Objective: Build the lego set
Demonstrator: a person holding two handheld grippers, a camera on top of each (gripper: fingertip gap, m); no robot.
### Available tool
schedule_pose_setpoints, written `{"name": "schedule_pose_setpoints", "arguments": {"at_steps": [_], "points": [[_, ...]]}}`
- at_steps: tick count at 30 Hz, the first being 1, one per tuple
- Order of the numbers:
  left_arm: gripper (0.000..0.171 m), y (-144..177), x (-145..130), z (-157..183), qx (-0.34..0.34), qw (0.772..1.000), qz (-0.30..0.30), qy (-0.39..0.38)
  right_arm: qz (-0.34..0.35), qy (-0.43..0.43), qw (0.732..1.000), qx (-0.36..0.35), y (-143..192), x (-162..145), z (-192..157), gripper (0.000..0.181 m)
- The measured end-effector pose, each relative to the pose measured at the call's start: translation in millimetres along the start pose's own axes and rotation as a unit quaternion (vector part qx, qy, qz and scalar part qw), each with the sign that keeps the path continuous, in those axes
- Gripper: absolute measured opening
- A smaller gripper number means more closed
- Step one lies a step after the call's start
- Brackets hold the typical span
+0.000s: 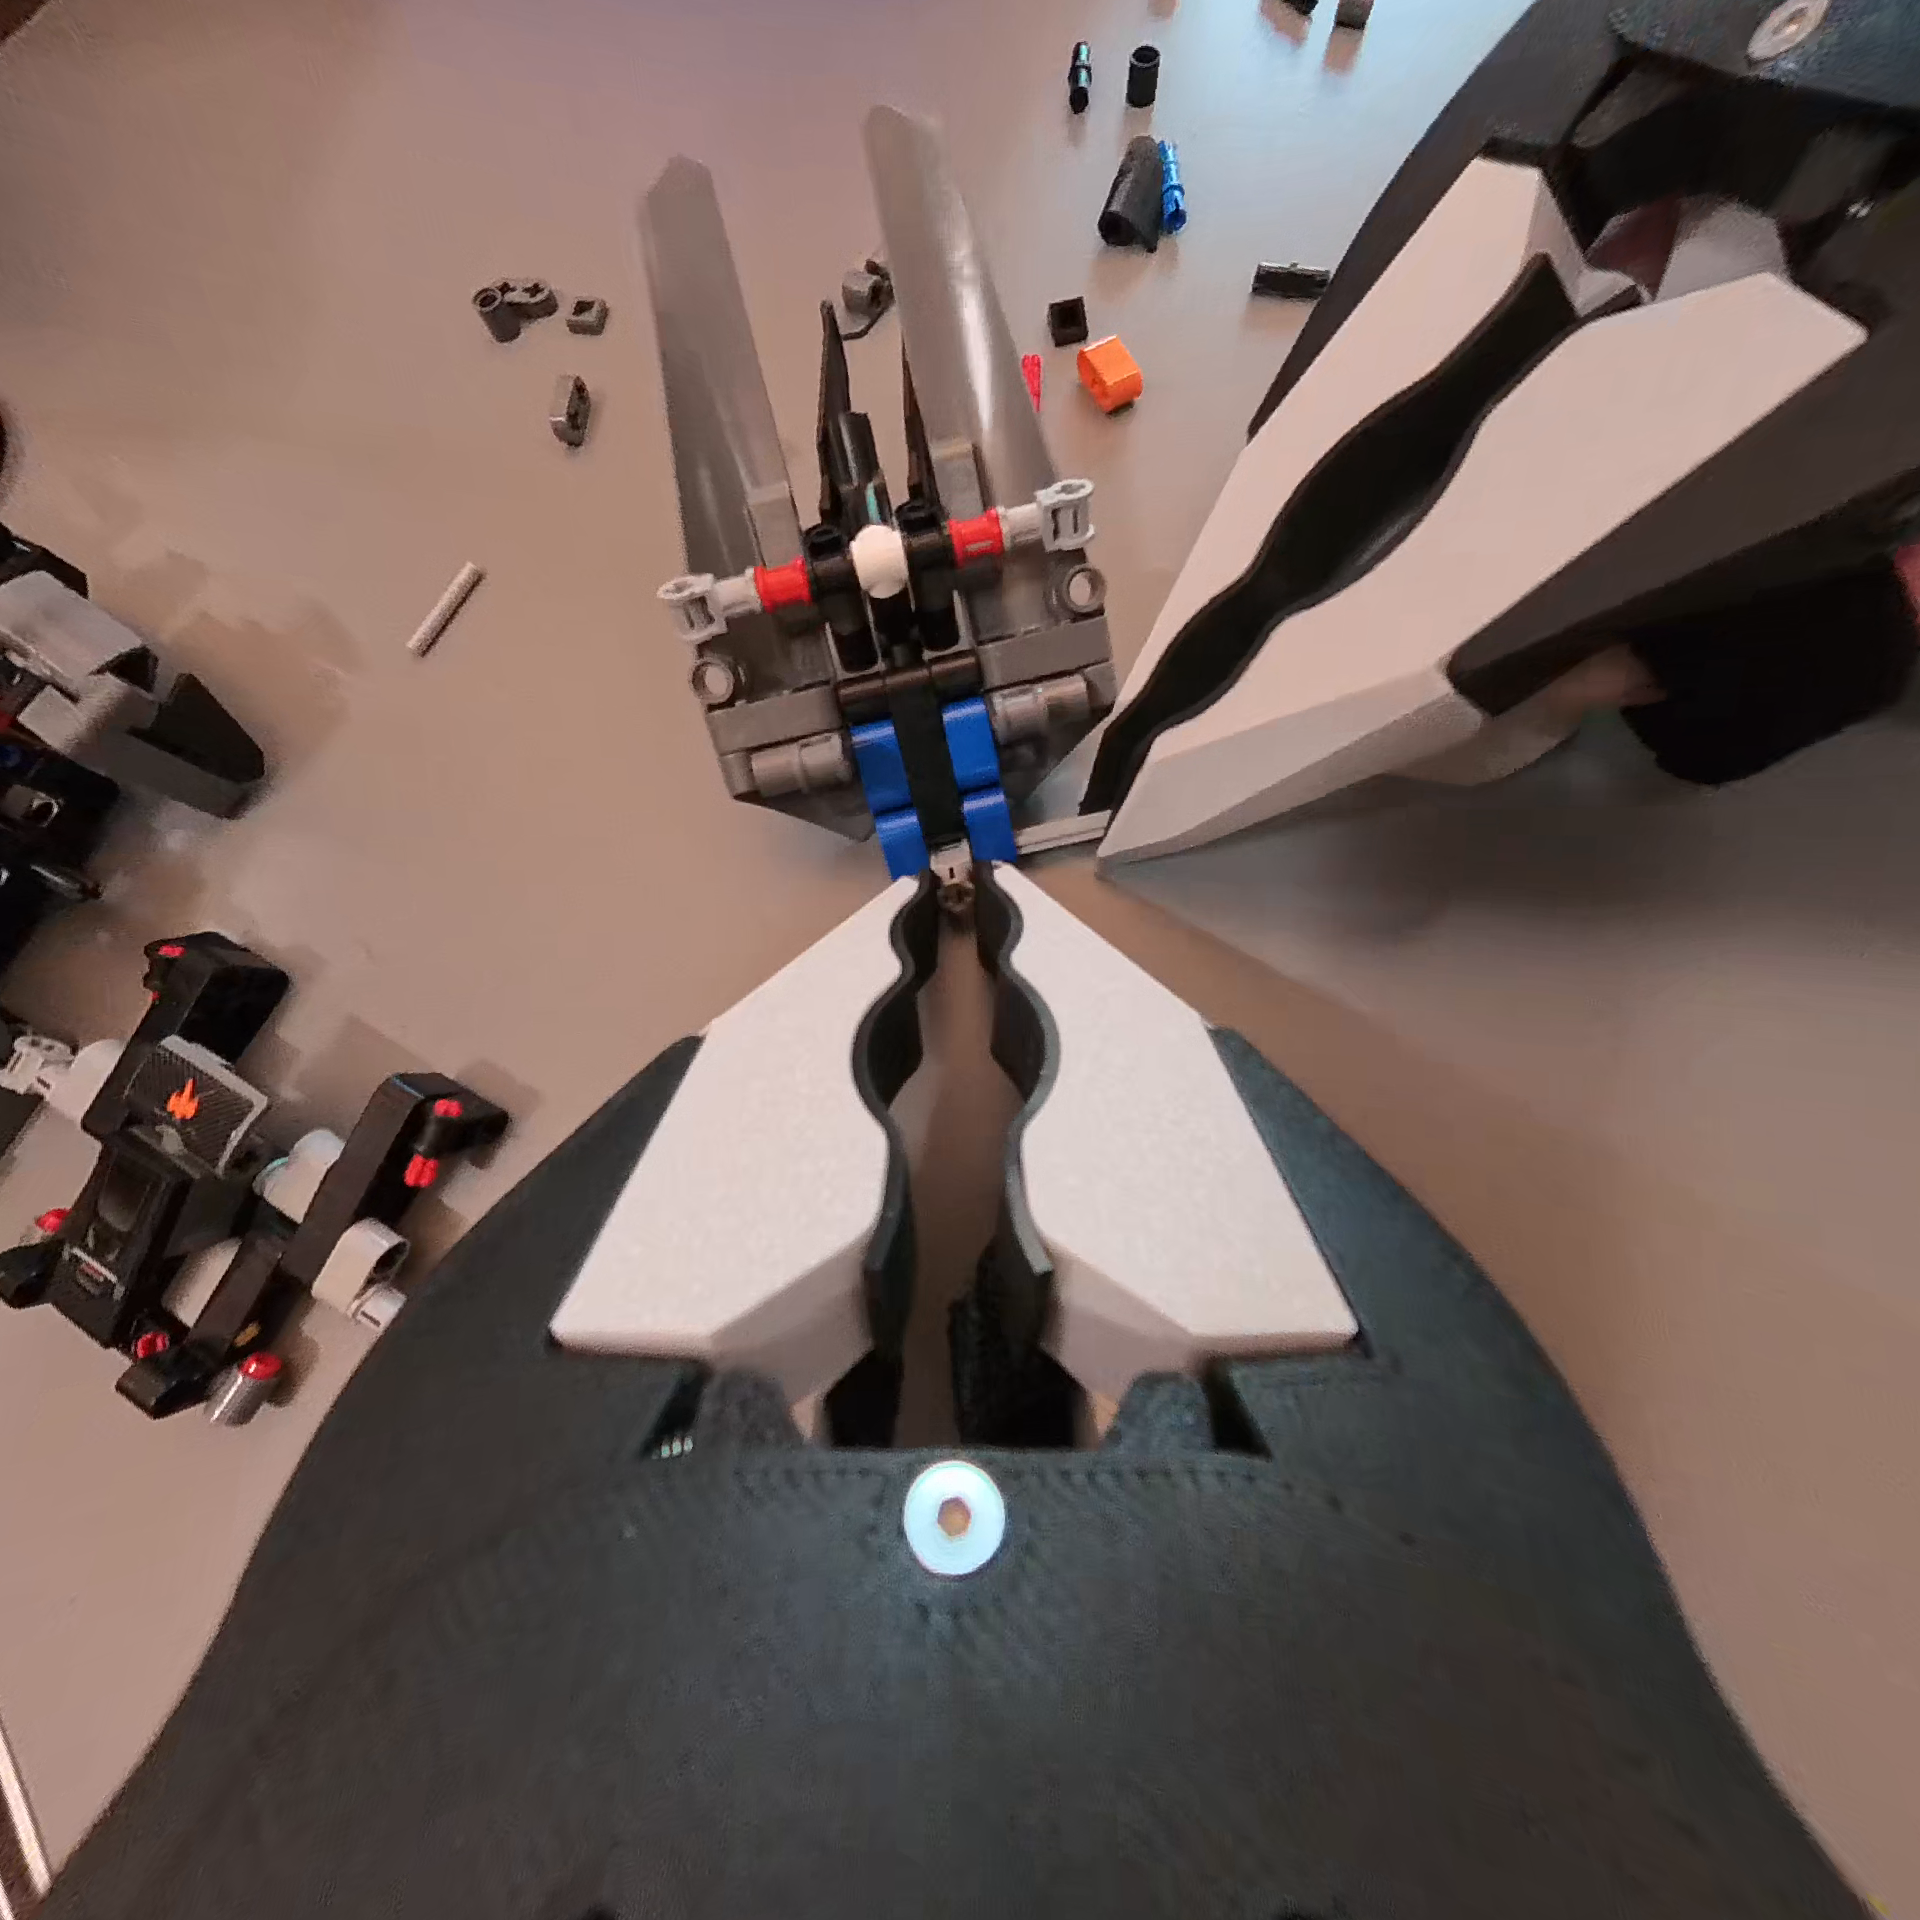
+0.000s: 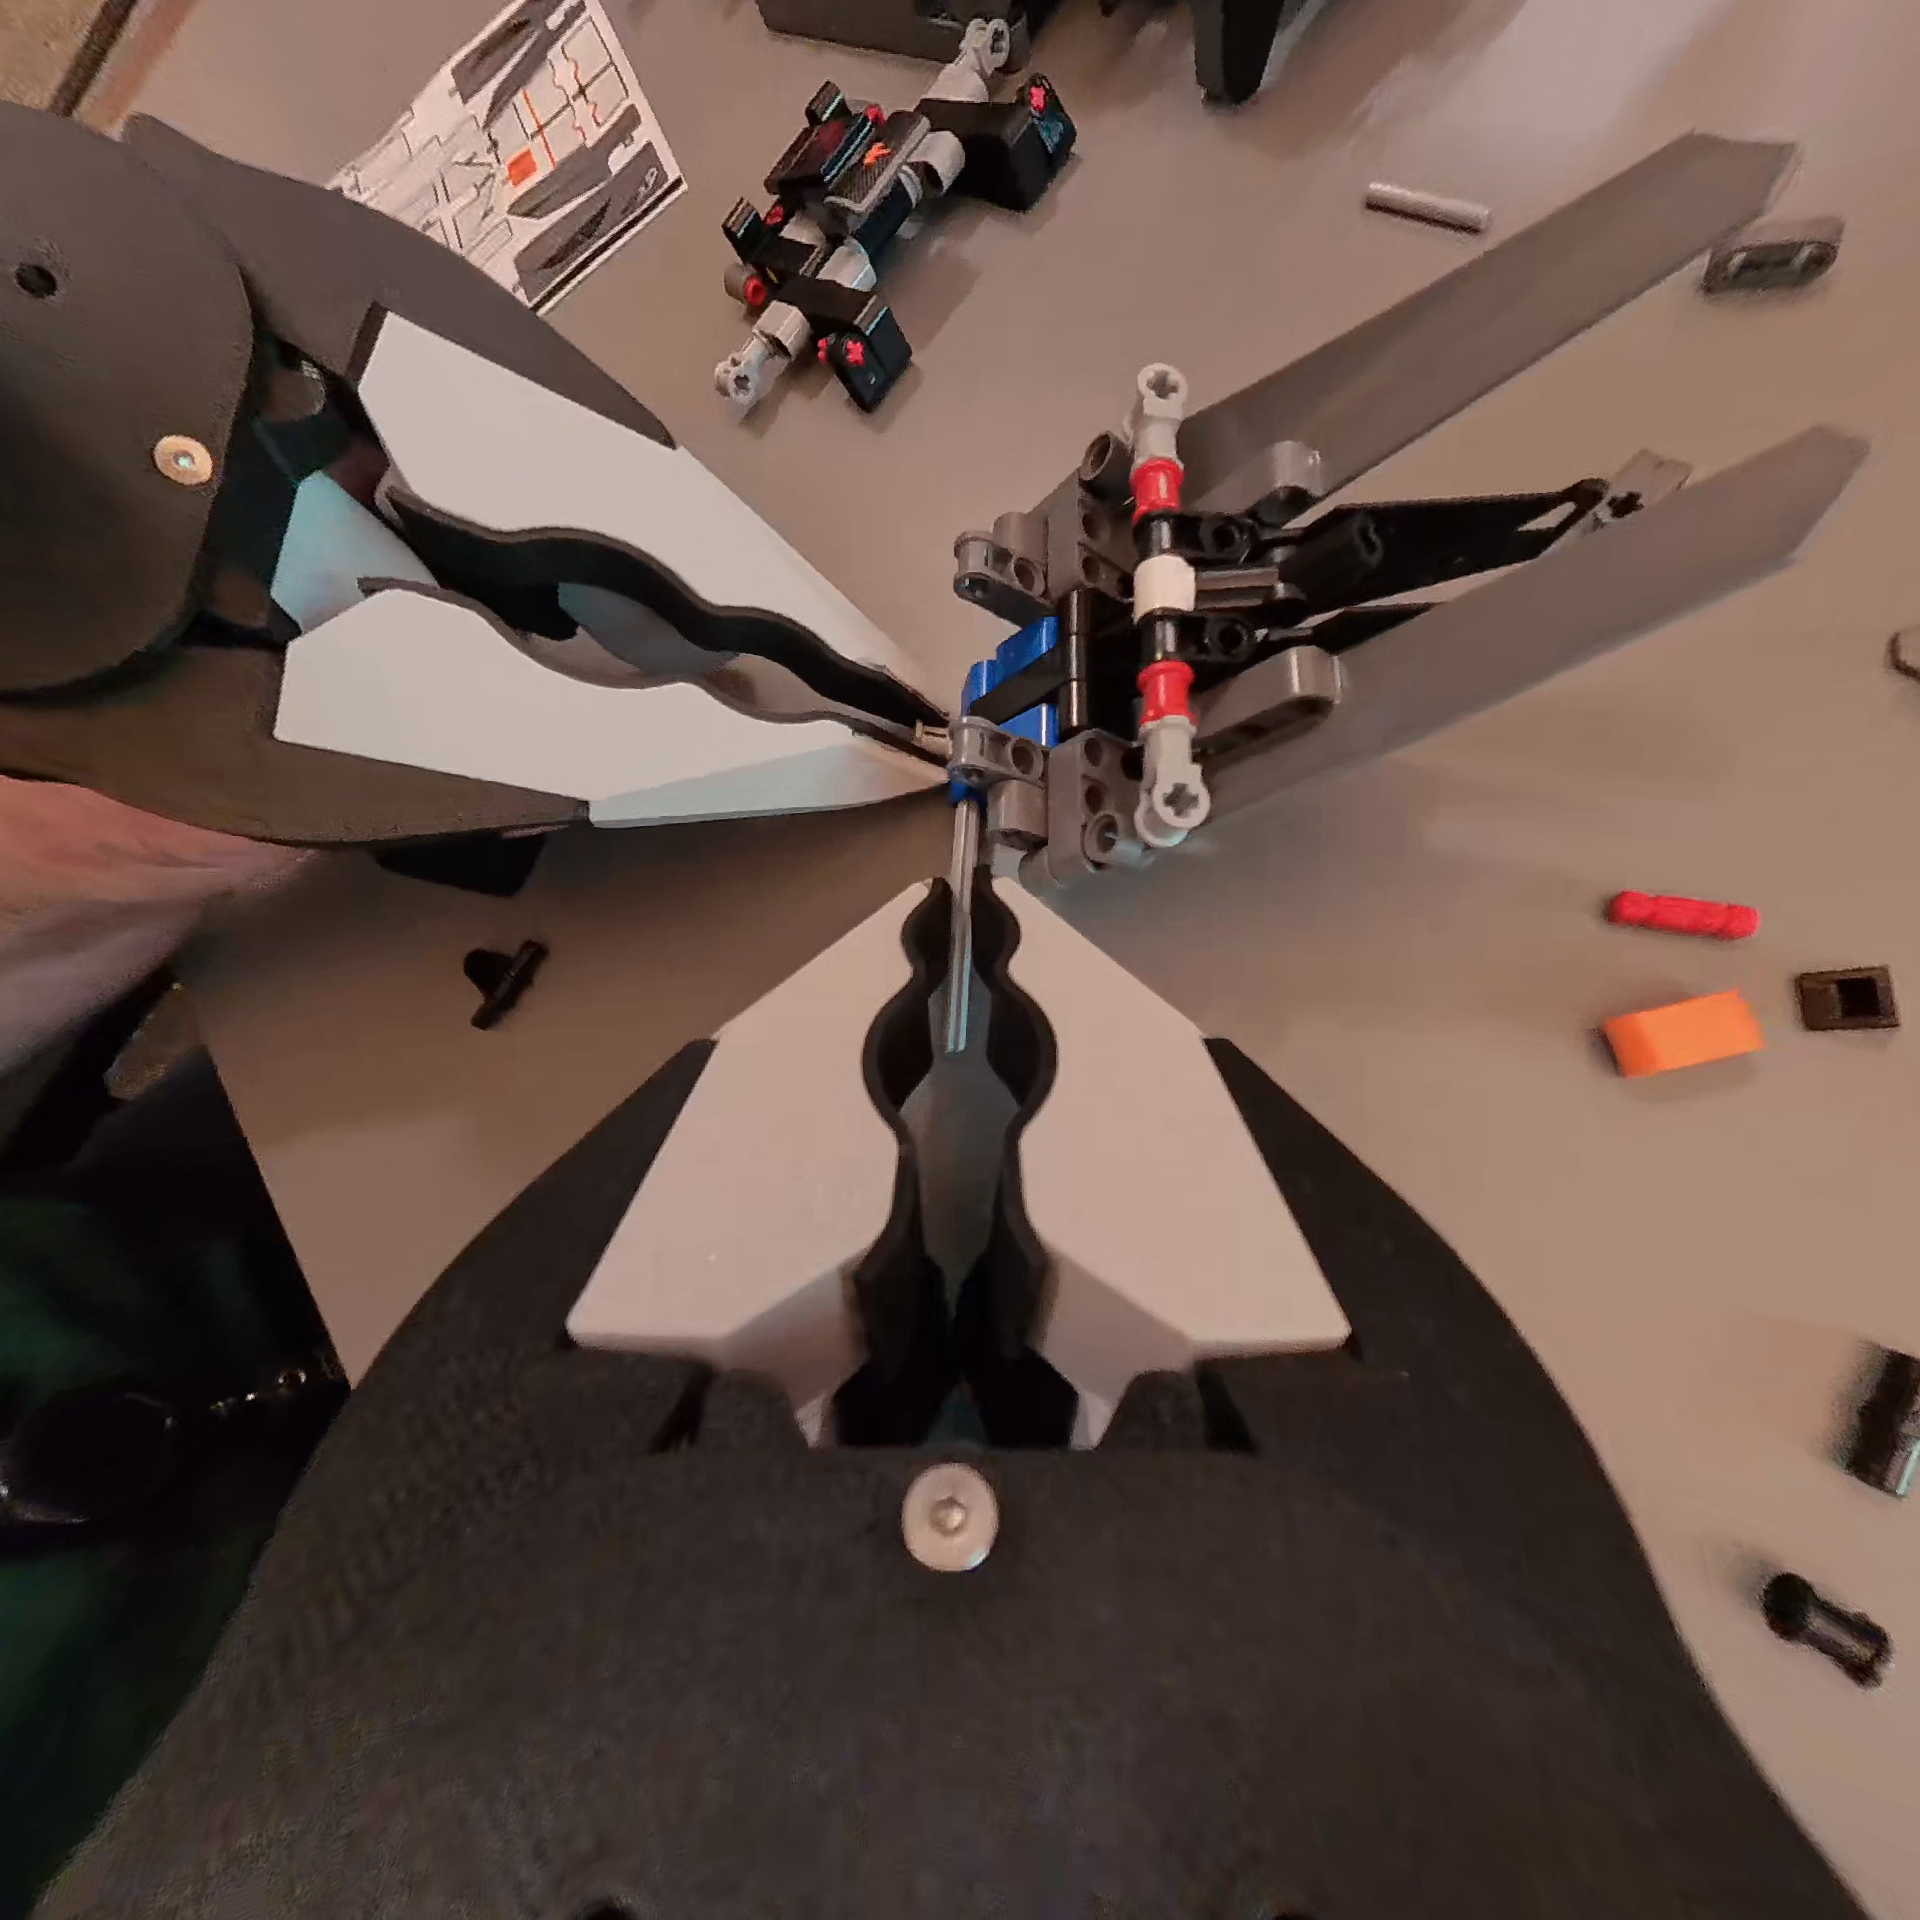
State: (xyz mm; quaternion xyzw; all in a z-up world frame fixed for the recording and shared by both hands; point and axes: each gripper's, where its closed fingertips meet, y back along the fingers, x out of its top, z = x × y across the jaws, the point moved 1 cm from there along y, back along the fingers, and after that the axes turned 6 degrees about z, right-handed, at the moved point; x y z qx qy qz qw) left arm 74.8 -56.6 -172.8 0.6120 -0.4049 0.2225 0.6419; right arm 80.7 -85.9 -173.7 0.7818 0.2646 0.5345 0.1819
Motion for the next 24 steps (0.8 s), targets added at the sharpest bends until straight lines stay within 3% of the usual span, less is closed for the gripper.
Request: {"name": "schedule_pose_setpoints", "arguments": {"at_steps": [6,15,24], "points": [[0.005,-1.4,0.4,-1.1,-0.007,1.0,-0.002,0.003,-0.012,0.089,0.995,-0.037,-0.9,0.4,0.7,0.002],[0.005,-4.0,1.7,-3.2,-0.013,1.0,-0.004,-0.005,-0.035,0.239,0.967,-0.083,-1.5,1.8,3.2,0.003],[0.005,-7.7,3.6,-4.3,-0.022,1.0,-0.009,-0.015,-0.051,0.307,0.946,-0.09,0.3,4.2,9.5,0.002]]}}
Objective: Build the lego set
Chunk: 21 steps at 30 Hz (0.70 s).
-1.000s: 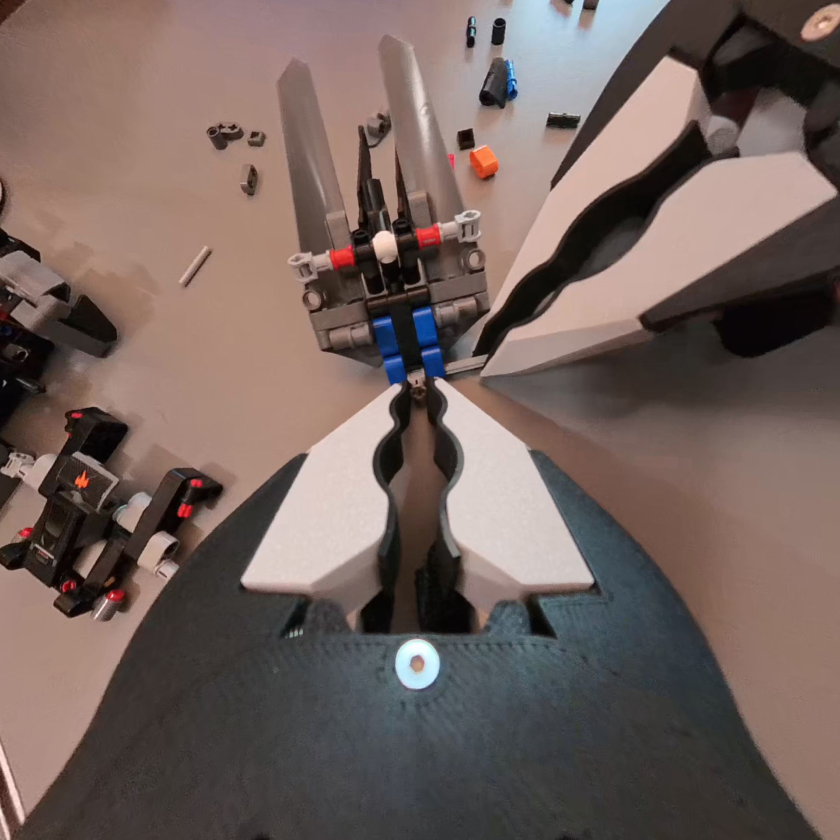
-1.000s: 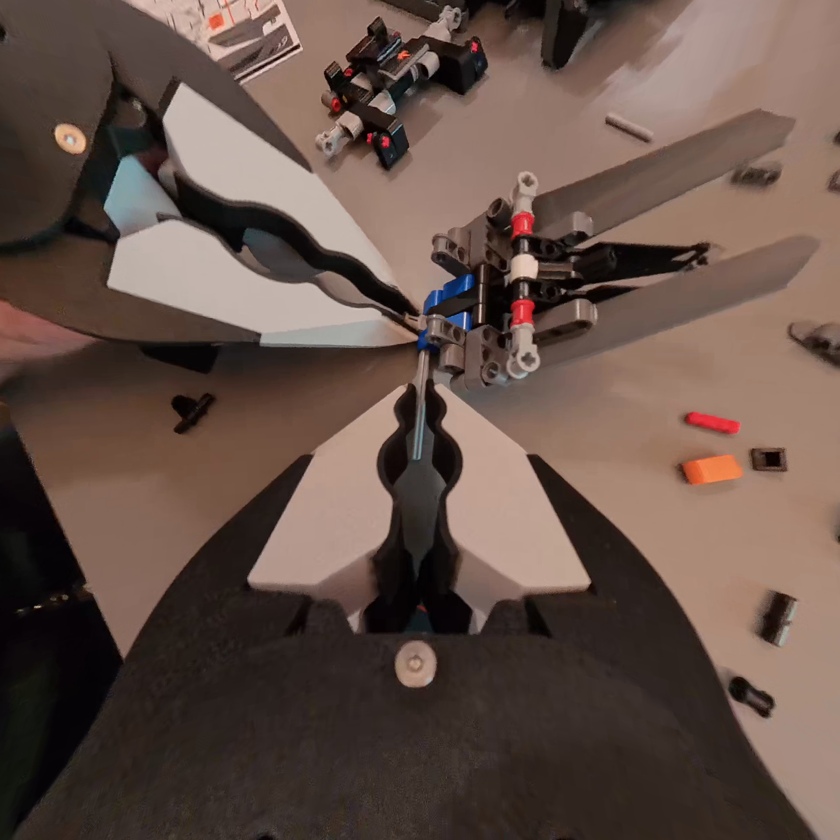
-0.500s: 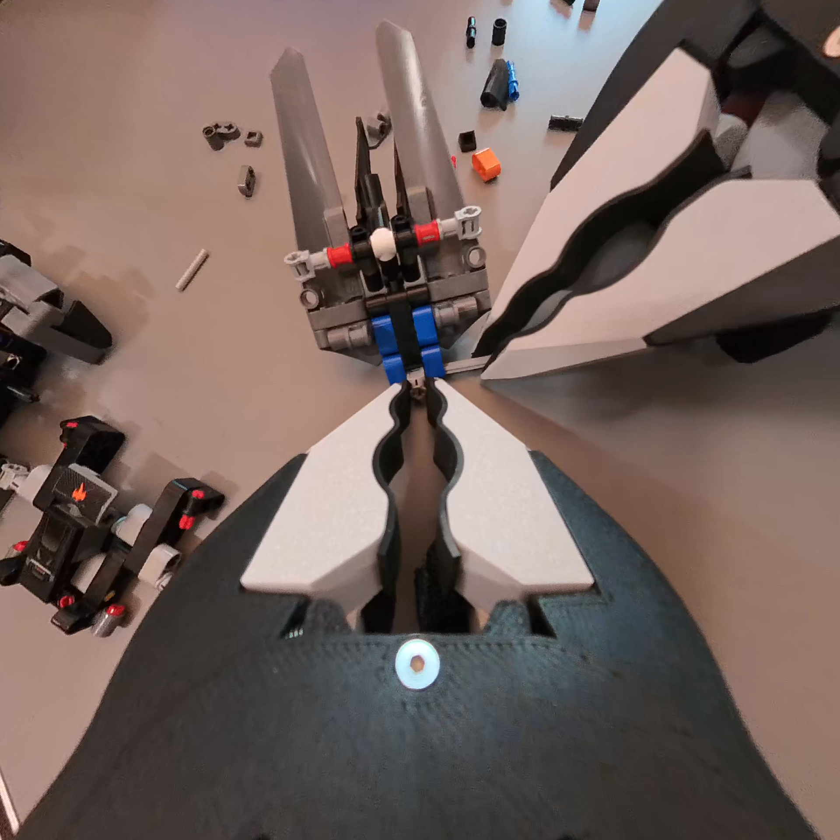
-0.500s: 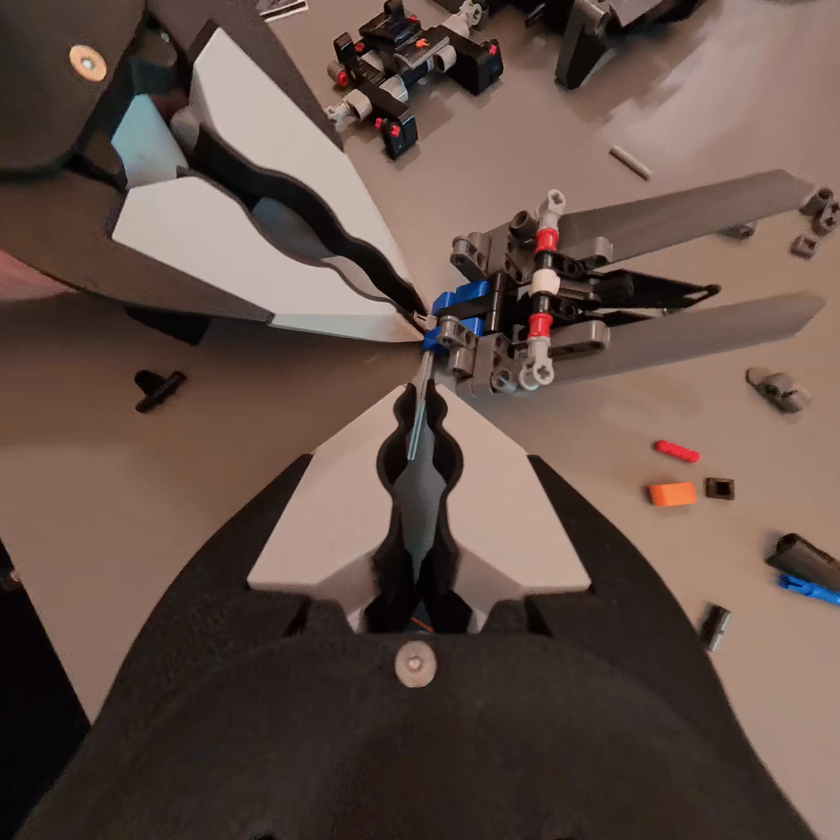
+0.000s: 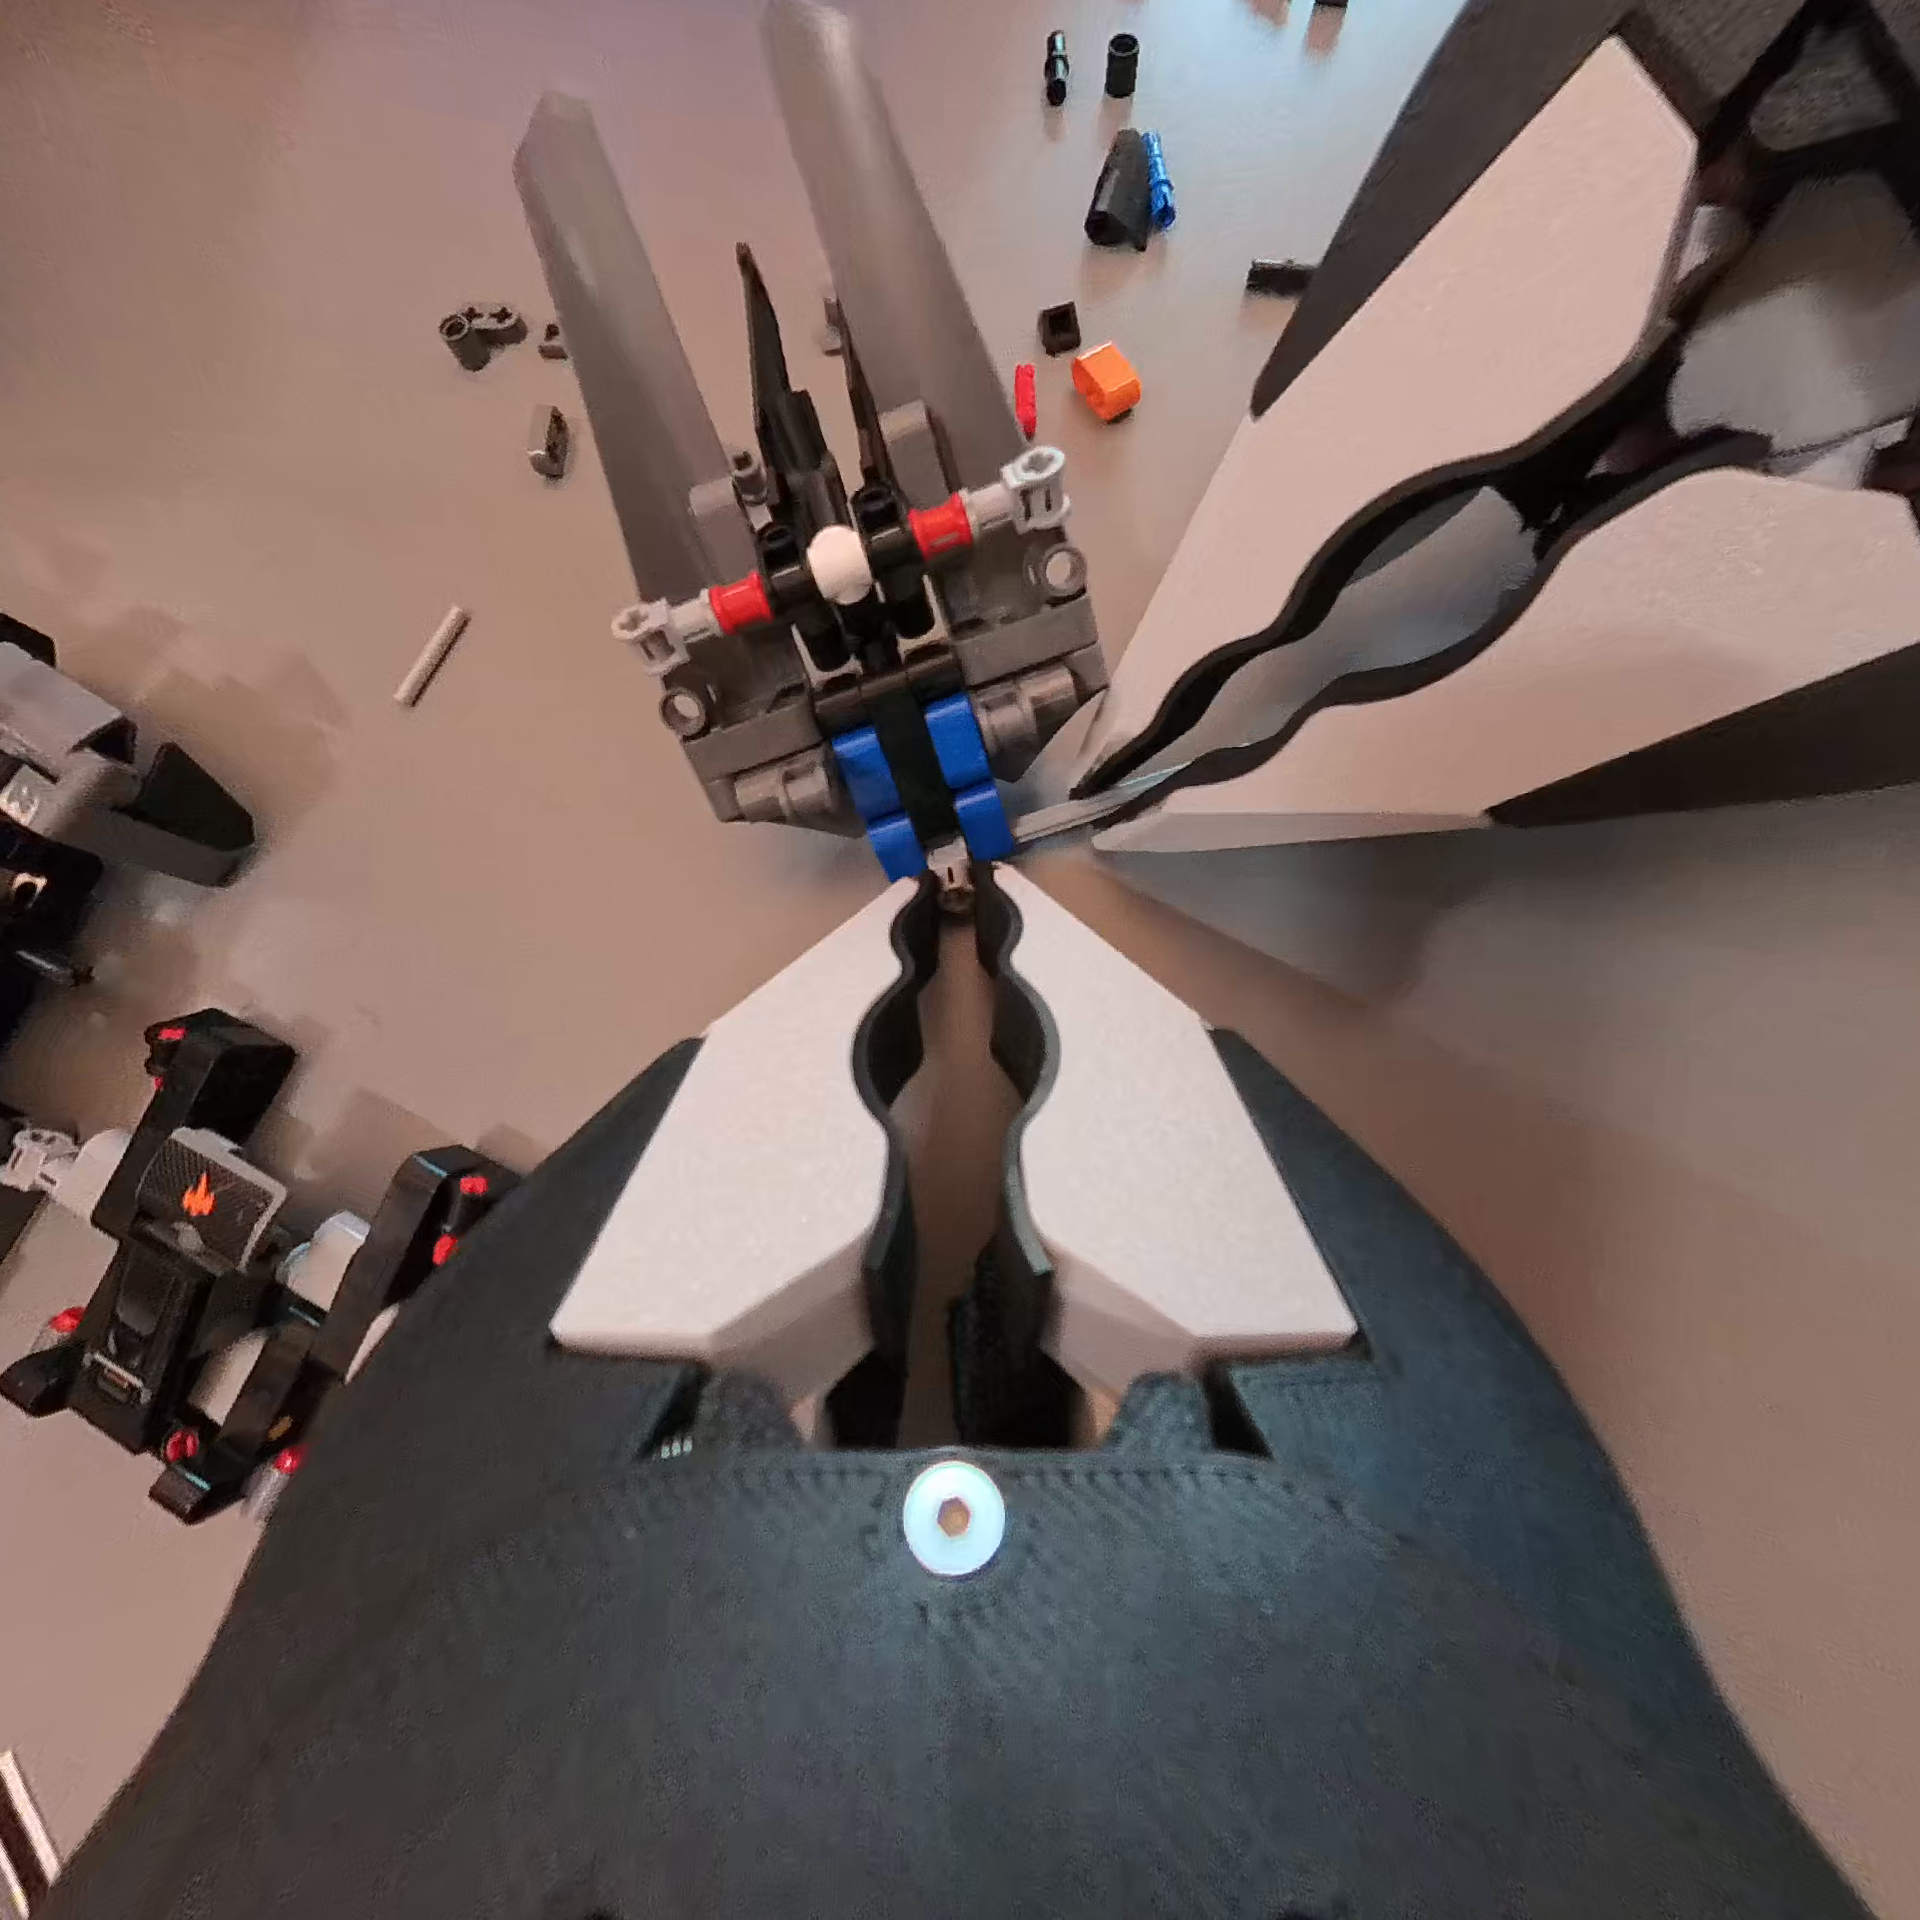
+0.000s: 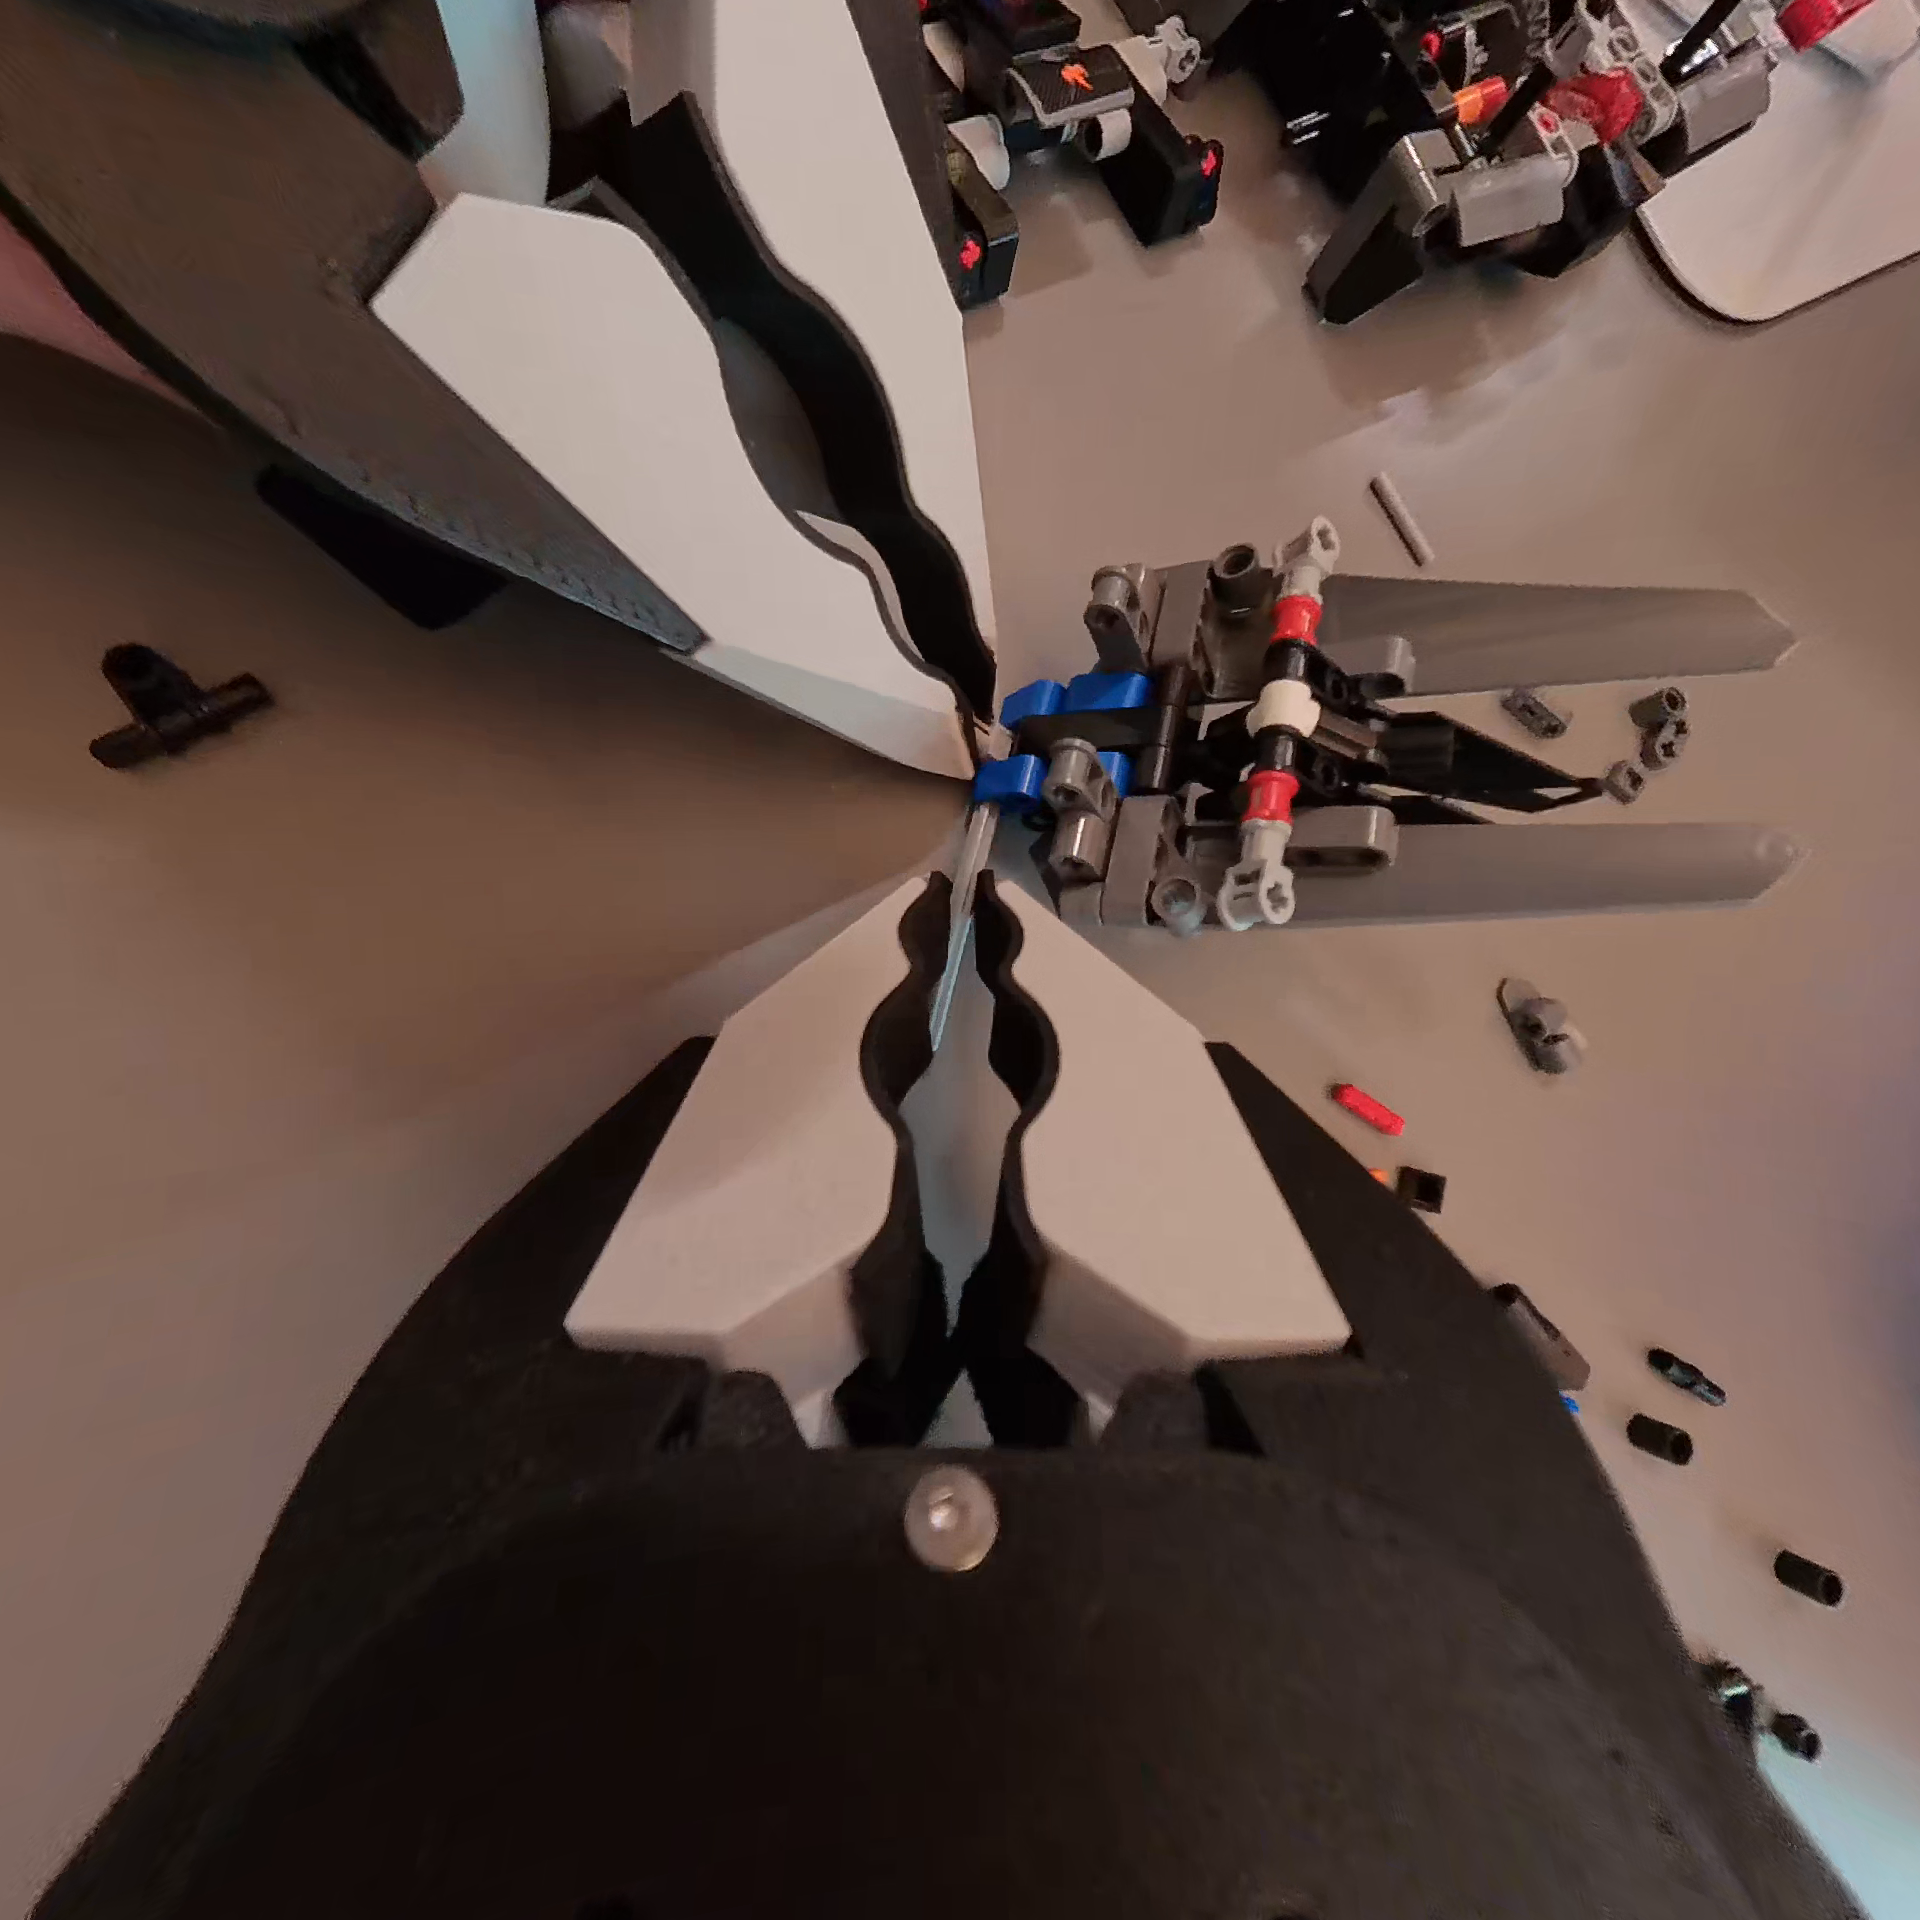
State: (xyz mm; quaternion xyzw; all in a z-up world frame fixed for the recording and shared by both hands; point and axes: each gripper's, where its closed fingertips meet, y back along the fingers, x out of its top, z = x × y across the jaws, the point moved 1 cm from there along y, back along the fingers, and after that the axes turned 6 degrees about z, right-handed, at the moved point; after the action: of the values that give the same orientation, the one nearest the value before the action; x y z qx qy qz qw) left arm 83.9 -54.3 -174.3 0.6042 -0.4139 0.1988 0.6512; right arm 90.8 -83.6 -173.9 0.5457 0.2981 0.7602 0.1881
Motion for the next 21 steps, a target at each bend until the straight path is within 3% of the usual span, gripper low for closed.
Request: {"name": "schedule_pose_setpoints", "arguments": {"at_steps": [7,21], "points": [[0.005,-2.3,1.6,-1.3,0.0,1.0,0.002,-0.002,0.026,-0.083,0.995,0.039,-0.7,-1.1,2.4,0.002],[0.005,-2.6,2.0,-5.2,-0.004,1.0,0.008,-0.005,0.033,-0.09,0.994,0.049,-3.3,0.3,5.9,0.002]]}}
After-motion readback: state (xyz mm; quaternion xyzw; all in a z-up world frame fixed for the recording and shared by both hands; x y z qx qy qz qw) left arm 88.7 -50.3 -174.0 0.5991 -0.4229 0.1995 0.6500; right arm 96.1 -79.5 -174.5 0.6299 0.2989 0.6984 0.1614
